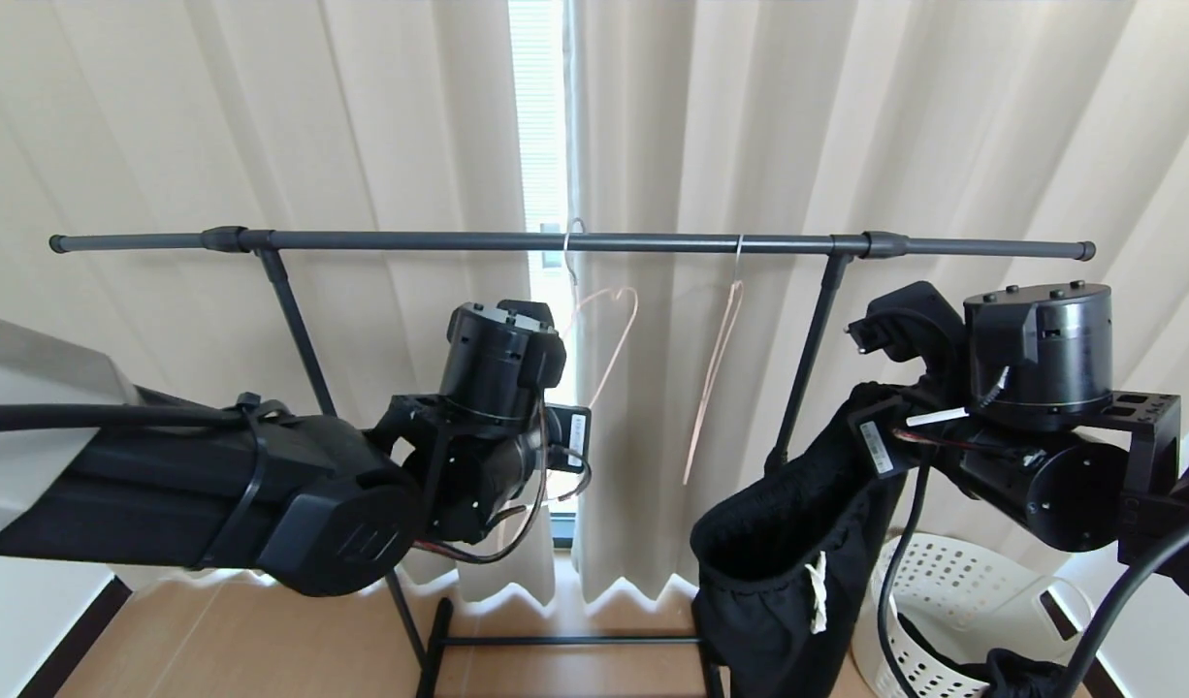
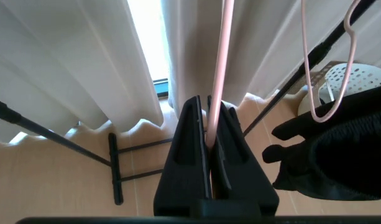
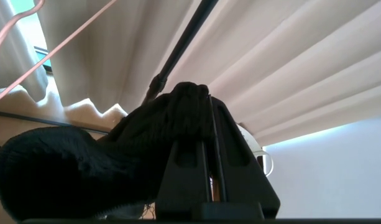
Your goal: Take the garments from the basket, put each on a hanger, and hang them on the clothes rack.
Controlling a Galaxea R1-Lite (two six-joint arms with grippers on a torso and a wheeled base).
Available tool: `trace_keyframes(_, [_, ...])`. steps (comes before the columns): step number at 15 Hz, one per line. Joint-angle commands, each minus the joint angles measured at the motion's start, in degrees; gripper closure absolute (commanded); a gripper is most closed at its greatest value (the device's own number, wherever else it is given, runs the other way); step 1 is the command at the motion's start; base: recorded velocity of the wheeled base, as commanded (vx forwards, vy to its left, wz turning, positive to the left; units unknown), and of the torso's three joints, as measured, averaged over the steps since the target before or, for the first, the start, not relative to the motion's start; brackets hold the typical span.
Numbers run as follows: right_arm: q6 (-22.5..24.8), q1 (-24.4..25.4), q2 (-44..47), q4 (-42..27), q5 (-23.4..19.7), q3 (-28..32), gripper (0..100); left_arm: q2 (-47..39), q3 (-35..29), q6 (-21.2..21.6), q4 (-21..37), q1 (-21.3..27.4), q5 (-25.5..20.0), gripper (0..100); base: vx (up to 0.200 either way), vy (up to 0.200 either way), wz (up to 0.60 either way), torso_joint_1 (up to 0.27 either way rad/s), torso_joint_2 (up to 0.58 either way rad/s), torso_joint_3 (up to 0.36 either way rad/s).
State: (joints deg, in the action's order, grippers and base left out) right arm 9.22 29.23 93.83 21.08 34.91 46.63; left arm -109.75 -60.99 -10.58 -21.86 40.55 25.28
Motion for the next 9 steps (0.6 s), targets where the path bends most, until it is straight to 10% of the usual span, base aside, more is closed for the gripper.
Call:
trace_keyframes(1, [0.0, 0.4, -0.7, 0.0, 0.0, -0.8, 100, 3.2, 4.7, 0.0, -2.1, 0.2, 0.0, 100, 0.0, 0.0, 0.0, 0.0, 0.0, 0.0])
trace_keyframes(9, [0.0, 0.8, 0.2, 0.1, 0.9, -1.5, 100, 6.2, 20.6, 0.0, -19.0, 0.3, -3.6, 100, 0.0, 0.0, 0.0, 0.0, 0.0, 0.0])
